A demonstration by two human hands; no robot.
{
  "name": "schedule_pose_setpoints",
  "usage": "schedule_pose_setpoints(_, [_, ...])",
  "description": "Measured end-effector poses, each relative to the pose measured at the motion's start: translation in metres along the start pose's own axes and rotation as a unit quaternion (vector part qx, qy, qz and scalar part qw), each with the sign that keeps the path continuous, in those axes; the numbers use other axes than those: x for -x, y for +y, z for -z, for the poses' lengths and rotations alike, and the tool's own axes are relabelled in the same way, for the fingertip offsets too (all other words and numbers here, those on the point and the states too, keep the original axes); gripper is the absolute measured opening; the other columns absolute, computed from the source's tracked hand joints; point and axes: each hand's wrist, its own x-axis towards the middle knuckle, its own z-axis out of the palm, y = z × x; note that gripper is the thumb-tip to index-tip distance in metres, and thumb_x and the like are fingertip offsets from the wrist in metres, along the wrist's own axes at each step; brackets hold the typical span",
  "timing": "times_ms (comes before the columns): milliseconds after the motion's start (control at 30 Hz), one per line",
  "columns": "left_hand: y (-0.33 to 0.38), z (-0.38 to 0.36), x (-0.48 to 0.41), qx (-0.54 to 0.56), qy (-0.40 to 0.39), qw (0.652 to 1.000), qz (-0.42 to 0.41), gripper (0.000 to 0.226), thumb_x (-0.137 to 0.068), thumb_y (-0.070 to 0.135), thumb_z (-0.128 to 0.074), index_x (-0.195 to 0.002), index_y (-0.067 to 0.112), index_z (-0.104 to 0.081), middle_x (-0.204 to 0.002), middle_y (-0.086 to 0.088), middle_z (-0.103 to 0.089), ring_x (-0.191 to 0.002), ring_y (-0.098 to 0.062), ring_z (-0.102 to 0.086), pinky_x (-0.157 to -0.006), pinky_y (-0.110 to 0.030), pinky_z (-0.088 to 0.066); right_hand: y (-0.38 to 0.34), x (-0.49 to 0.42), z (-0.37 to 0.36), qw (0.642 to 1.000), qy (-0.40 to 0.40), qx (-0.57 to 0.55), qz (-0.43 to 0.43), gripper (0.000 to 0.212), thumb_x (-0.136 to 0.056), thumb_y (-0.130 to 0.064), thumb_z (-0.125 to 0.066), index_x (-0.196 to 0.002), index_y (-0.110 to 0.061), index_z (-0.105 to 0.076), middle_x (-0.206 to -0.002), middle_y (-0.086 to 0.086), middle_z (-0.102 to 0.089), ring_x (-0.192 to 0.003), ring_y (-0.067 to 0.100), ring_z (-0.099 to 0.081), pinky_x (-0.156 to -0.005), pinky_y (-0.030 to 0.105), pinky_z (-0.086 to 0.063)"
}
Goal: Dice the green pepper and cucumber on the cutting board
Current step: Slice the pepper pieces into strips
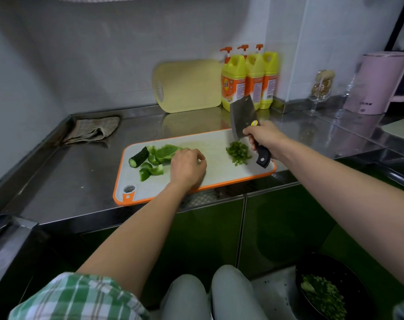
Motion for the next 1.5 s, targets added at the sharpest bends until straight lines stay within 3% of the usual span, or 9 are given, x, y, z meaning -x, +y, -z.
schedule_pose_setpoints(200, [0.013, -0.013, -0.010, 0.046, -0.005, 0.999, -0.023, 0.016, -0.086, 0.023, -0.062, -0.095, 0.020, -0.075, -0.093, -0.005, -0.073, -0.097, -0.029, -0.057, -0.080, -0.035, -0.045, 0.021, -0.012, 0.013, 0.999, 0.023, 0.039, -0.022, 0.026, -0.090, -0.001, -0.051, -0.065, -0.007, -0.046, -0.055, 0.011, -0.043, -0.031, 0.014, -0.040, -0.035, 0.015, -0.033])
schedule_pose_setpoints(367, [0.025, -0.024, -0.016, 0.040, -0.032, 0.998, -0.035, 0.015, -0.082, 0.028, -0.064, -0.093, 0.023, -0.074, -0.093, -0.004, -0.068, -0.095, -0.027, -0.053, -0.076, -0.033, -0.041, 0.034, -0.024, 0.022, 0.980, 0.074, 0.184, -0.003, 0.024, -0.076, -0.006, -0.051, -0.052, -0.007, -0.053, -0.050, 0.015, -0.054, -0.047, 0.029, -0.053, -0.056, 0.037, -0.047])
schedule_pose_setpoints(600, [0.025, -0.028, -0.021, 0.041, -0.028, 0.998, -0.045, 0.016, -0.085, 0.024, -0.061, -0.093, 0.021, -0.074, -0.093, -0.006, -0.068, -0.094, -0.028, -0.054, -0.073, -0.032, -0.039, 0.004, -0.012, 0.013, 0.861, 0.019, 0.508, -0.008, 0.008, -0.080, -0.010, -0.062, -0.086, -0.008, -0.059, -0.073, 0.010, -0.059, -0.072, 0.029, -0.060, -0.062, 0.029, -0.048])
schedule_pose_setpoints(833, [0.021, -0.031, -0.024, 0.057, -0.034, 0.997, -0.045, 0.017, -0.084, 0.023, -0.059, -0.091, 0.021, -0.075, -0.091, -0.005, -0.070, -0.093, -0.028, -0.059, -0.076, -0.036, -0.049, 0.002, -0.012, 0.001, 0.851, 0.021, 0.525, 0.007, 0.013, -0.081, -0.009, -0.055, -0.092, -0.007, -0.061, -0.078, 0.009, -0.062, -0.077, 0.030, -0.060, -0.068, 0.032, -0.050])
schedule_pose_setpoints(967, [0.025, -0.027, -0.027, 0.143, -0.015, 0.990, -0.003, 0.021, -0.092, 0.026, -0.056, -0.095, 0.015, -0.074, -0.093, -0.004, -0.073, -0.091, -0.025, -0.063, -0.074, -0.033, -0.046, -0.002, -0.006, 0.006, 0.864, 0.076, 0.493, 0.072, 0.019, -0.091, -0.028, -0.056, -0.098, -0.011, -0.057, -0.092, 0.012, -0.059, -0.086, 0.032, -0.059, -0.066, 0.032, -0.042])
schedule_pose_setpoints(1167, [0.059, -0.008, -0.031, 0.503, -0.114, 0.834, 0.196, 0.052, -0.103, 0.046, -0.032, -0.102, 0.003, -0.062, -0.078, -0.011, -0.067, -0.063, -0.024, -0.063, -0.056, -0.030, -0.052, -0.012, 0.022, -0.032, 0.850, 0.053, 0.499, 0.163, 0.031, -0.088, -0.037, -0.054, -0.106, -0.012, -0.059, -0.110, 0.012, -0.066, -0.105, 0.033, -0.061, -0.070, 0.032, -0.038])
schedule_pose_setpoints(1300, [0.064, -0.003, -0.039, 0.500, -0.047, 0.836, 0.224, 0.030, -0.097, 0.018, -0.046, -0.070, 0.009, -0.056, -0.073, -0.010, -0.057, -0.076, -0.025, -0.055, -0.067, -0.034, -0.043, -0.003, 0.031, -0.044, 0.828, -0.017, 0.513, 0.227, 0.027, -0.088, -0.030, -0.056, -0.107, -0.013, -0.051, -0.109, 0.014, -0.065, -0.102, 0.034, -0.060, -0.066, 0.032, -0.036])
schedule_pose_setpoints(1400, [0.055, -0.003, -0.038, 0.528, -0.041, 0.809, 0.253, 0.021, -0.093, 0.002, -0.039, -0.084, 0.004, -0.058, -0.085, -0.019, -0.059, -0.074, -0.029, -0.058, -0.060, -0.036, -0.052, -0.004, 0.022, -0.033, 0.892, -0.075, 0.398, 0.198, 0.027, -0.086, -0.041, -0.045, -0.090, -0.018, -0.058, -0.102, 0.012, -0.065, -0.097, 0.030, -0.059, -0.070, 0.032, -0.040])
schedule_pose_setpoints(1500, [0.055, 0.003, -0.031, 0.592, -0.055, 0.752, 0.285, 0.018, -0.098, 0.002, -0.033, -0.093, -0.001, -0.050, -0.080, -0.017, -0.056, -0.045, -0.027, -0.062, -0.050, -0.035, -0.057, 0.000, 0.007, -0.019, 0.942, -0.029, 0.282, 0.182, 0.042, -0.094, -0.033, -0.034, -0.123, -0.023, -0.063, -0.123, 0.013, -0.055, -0.117, 0.027, -0.050, -0.099, 0.039, -0.040])
